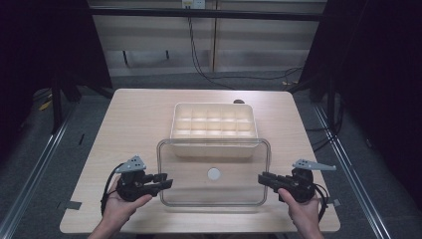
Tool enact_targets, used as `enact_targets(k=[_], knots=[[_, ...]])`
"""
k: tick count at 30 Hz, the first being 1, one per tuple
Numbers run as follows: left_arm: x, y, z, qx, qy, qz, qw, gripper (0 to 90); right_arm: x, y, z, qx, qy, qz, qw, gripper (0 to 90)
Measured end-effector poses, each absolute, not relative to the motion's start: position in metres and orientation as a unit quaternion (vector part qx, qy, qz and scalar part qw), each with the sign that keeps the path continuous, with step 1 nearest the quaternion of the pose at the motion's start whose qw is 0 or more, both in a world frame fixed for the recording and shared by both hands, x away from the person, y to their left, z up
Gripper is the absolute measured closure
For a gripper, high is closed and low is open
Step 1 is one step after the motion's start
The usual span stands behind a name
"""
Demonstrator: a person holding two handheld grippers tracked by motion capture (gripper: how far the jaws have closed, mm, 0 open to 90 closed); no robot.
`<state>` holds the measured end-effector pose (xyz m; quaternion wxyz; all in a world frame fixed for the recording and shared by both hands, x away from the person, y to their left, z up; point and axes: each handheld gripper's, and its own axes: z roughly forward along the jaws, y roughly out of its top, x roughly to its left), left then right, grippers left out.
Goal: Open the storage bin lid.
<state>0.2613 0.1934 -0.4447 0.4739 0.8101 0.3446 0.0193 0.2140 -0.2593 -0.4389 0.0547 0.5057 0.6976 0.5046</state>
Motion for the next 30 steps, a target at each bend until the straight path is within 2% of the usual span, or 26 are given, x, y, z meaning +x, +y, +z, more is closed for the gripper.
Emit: enact_targets(k=[15, 30], knots=[[0.264, 0.193, -0.458, 0.824, 0.346, 0.014, 0.447, 64.0, 0.215, -0.257, -0.456, 0.512, 0.702, 0.493, 0.038, 71.2], [0.262, 0.199, -0.464, 0.822, 0.345, -0.007, 0.453, 64.3, 0.214, -0.253, -0.464, 0.51, 0.714, 0.478, 0.033, 70.9]])
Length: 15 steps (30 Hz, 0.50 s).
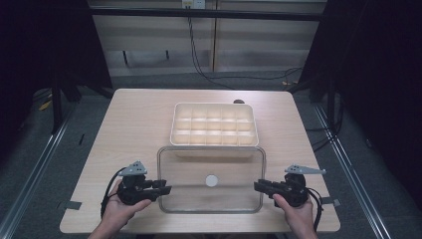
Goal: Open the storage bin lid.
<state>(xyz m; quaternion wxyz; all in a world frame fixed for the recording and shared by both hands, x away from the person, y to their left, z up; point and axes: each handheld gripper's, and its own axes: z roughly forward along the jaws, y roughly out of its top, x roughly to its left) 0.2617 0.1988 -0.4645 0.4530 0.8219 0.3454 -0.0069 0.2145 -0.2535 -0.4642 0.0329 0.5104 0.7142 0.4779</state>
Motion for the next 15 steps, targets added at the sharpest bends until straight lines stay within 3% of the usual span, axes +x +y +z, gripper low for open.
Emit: enact_targets(k=[15], knots=[[0.2535, 0.1984, -0.468, 0.833, 0.342, -0.01, 0.435, 59.5, 0.2102, -0.2504, -0.4709, 0.511, 0.72, 0.469, 0.022, 69.1]])
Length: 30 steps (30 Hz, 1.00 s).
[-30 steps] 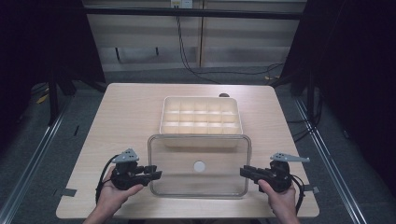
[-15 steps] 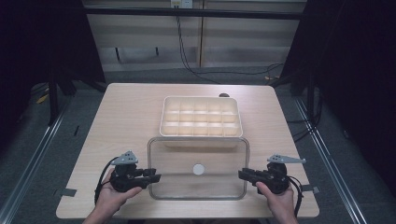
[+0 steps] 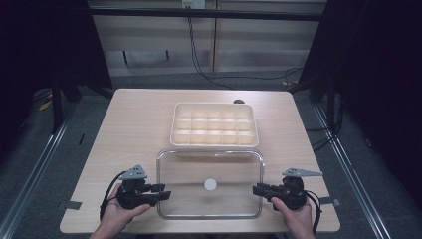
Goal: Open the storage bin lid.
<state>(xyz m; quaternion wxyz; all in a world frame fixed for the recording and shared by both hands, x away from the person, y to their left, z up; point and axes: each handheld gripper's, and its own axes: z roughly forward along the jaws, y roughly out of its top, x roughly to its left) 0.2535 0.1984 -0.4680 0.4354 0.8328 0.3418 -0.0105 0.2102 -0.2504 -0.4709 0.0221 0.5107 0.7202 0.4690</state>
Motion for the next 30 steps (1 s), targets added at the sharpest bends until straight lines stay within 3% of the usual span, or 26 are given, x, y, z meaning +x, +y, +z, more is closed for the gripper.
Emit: enact_targets(k=[30], knots=[[0.28, 0.189, -0.487, 0.84, 0.367, -0.035, 0.399, 50.2, 0.229, -0.245, -0.491, 0.54, 0.731, 0.417, 0.015, 54.6]])
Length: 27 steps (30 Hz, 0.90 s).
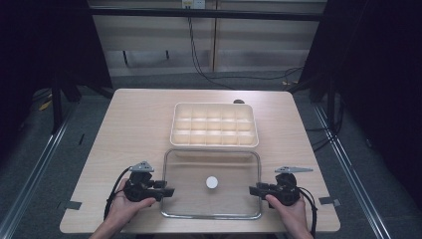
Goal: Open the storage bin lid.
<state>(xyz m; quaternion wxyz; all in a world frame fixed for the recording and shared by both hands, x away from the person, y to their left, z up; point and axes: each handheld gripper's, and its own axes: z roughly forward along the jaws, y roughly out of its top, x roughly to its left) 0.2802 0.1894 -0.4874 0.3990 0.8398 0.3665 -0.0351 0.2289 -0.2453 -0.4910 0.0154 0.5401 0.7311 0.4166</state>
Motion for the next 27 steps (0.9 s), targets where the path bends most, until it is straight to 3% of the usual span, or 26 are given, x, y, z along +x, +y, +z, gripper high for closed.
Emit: enact_targets(k=[27], knots=[[0.2835, 0.1865, -0.4915, 0.85, 0.373, -0.017, 0.371, 49.2, 0.2352, -0.2392, -0.4948, 0.551, 0.744, 0.372, 0.065, 46.0]])
